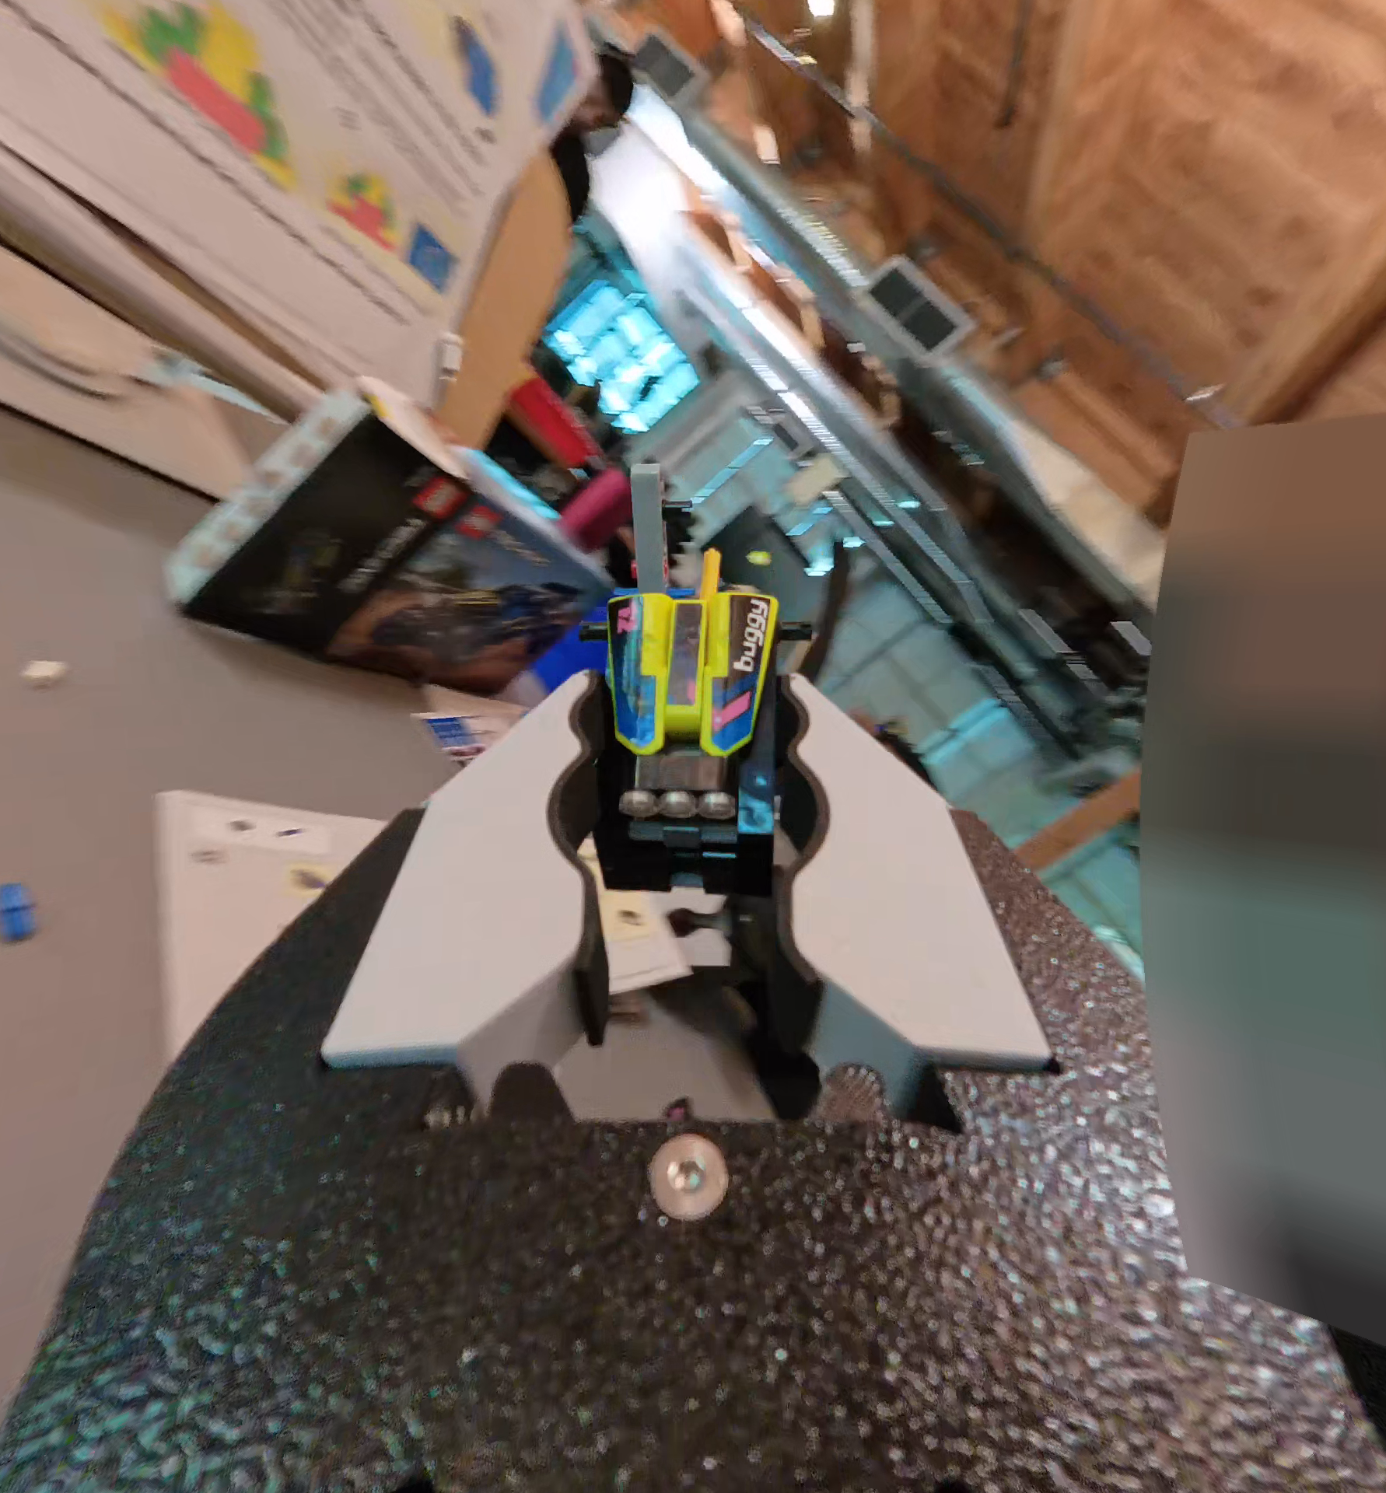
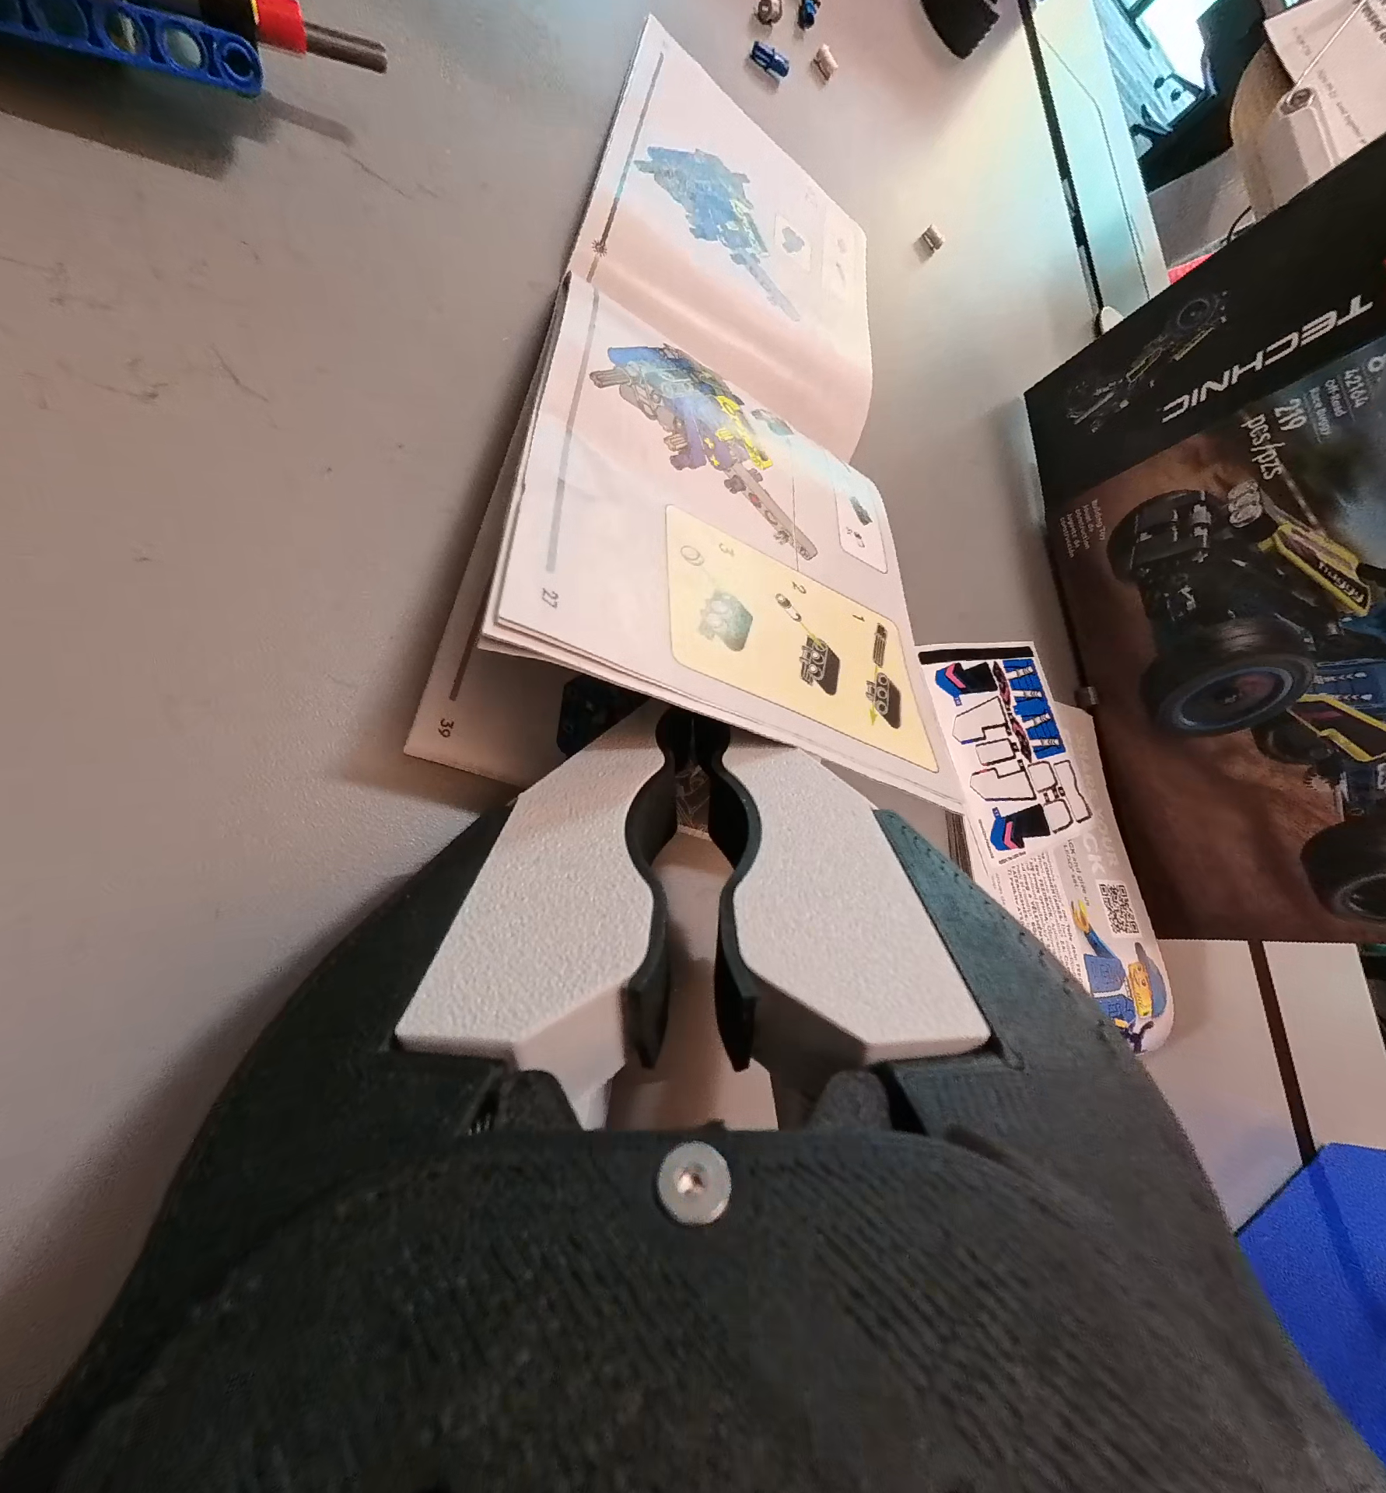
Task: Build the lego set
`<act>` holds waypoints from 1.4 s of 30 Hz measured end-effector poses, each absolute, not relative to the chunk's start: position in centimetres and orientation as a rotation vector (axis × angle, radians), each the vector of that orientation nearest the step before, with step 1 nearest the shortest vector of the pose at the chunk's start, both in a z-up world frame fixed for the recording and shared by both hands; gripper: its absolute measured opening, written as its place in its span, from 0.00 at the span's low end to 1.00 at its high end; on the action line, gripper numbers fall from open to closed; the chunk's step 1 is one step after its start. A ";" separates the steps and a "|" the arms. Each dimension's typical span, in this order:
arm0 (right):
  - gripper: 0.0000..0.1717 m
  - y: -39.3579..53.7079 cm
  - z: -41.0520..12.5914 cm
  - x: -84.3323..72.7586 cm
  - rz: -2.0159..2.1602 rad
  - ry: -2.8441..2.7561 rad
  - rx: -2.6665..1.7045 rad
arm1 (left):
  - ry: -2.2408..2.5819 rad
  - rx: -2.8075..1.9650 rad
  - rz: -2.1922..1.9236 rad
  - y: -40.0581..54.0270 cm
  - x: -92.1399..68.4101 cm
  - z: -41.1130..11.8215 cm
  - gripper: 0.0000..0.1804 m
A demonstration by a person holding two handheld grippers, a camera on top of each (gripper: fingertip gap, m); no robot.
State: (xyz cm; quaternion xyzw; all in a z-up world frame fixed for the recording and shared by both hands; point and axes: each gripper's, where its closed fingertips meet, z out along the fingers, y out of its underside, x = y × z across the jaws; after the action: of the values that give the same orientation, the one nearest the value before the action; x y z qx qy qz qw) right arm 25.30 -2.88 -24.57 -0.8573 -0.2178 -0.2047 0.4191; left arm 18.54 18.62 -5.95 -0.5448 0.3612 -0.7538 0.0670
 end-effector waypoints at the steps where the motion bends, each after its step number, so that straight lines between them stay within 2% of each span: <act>1: 0.00 -2.9 -24.6 25.3 -0.515 -0.548 -2.150 | 1.106 -1.654 -2.195 18.9 18.7 -6.4 0.22; 7: 0.00 -2.9 -24.5 25.3 -0.502 -0.530 -2.140 | 1.230 -1.623 -1.903 19.4 19.1 -7.4 0.21; 19: 0.00 -0.9 -23.5 24.6 -0.526 -0.528 -2.088 | 1.216 -1.632 -1.973 20.4 18.6 -8.4 0.22; 24: 0.00 3.6 -19.4 25.3 -0.565 -0.404 -1.975 | 1.148 -1.606 -2.186 21.1 17.8 -7.9 0.22; 29: 0.00 10.3 -20.7 24.6 -0.502 -0.439 -2.040 | 1.077 -1.406 -2.552 20.4 16.3 -5.8 0.22; 32: 0.00 13.4 -20.2 22.3 -0.382 -0.467 -2.001 | 1.052 -1.411 -2.634 20.3 16.1 -6.3 0.21; 33: 0.03 14.0 -19.0 22.5 -0.416 -0.417 -1.958 | 1.020 -1.437 -2.644 20.4 16.1 -6.5 0.21; 34: 0.16 14.2 -17.3 22.8 -0.457 -0.351 -1.895 | 0.981 -1.466 -2.650 20.6 16.2 -6.8 0.21; 37: 0.45 13.8 -9.4 20.6 -0.548 -0.307 -1.508 | 0.864 -1.503 -2.693 21.0 16.3 -7.3 0.21; 39: 0.53 13.3 -5.5 18.4 -0.640 -0.352 -1.328 | 0.765 -1.514 -2.757 20.9 16.5 -7.3 0.21; 42: 0.69 14.9 -4.3 17.1 -0.729 -0.377 -1.340 | 0.615 -1.546 -2.855 20.1 17.2 -7.4 0.21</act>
State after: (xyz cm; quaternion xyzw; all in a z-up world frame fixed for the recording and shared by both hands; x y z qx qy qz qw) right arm 17.08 14.89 -4.26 -0.6032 -0.1695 -0.3283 0.7068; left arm 17.16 20.09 -7.37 -0.4664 0.1855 -0.8611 -0.0812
